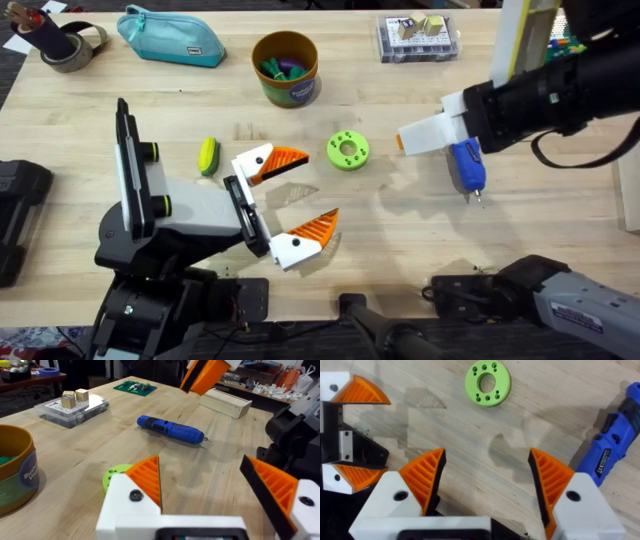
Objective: Pick up the gripper from the table and insert it into the empty holder that is missing its gripper. Then pick up a screw, insert it into the mounting hole, and use the screwdriver to tighten it. Finally, clean up the table by picking up the vegetable and placing it into the bucket.
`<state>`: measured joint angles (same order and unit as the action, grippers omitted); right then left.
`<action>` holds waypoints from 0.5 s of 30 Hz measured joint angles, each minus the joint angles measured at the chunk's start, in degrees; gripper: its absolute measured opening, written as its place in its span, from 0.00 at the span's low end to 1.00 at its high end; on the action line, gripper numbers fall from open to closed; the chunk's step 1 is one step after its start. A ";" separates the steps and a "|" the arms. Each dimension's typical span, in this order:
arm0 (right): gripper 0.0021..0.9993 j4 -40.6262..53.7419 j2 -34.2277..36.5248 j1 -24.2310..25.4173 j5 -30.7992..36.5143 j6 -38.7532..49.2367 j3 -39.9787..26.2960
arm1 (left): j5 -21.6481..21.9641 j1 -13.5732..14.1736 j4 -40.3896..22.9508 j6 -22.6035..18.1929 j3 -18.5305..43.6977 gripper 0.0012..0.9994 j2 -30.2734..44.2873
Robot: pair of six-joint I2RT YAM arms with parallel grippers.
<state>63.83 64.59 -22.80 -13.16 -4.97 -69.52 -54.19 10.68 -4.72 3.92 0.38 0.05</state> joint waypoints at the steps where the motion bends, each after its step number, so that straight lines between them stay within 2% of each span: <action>1: 0.99 0.32 0.03 -0.01 -0.18 0.07 0.00 | -0.02 -0.01 0.01 0.03 0.00 0.98 -0.01; 6: 0.99 0.32 0.00 0.01 -0.87 0.65 0.00 | -0.02 -0.01 0.01 0.03 0.00 0.98 -0.01; 14: 0.99 -0.22 -3.39 -0.01 -9.45 6.95 0.00 | -0.02 -0.01 0.01 0.03 0.00 0.98 0.00; 15: 0.99 -0.28 -3.99 -0.01 -9.96 7.36 0.00 | -0.05 -0.01 0.01 0.21 0.00 0.92 0.00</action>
<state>63.55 60.60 -22.81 -23.12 2.38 -69.52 -54.25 10.68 -4.71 4.12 0.38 0.05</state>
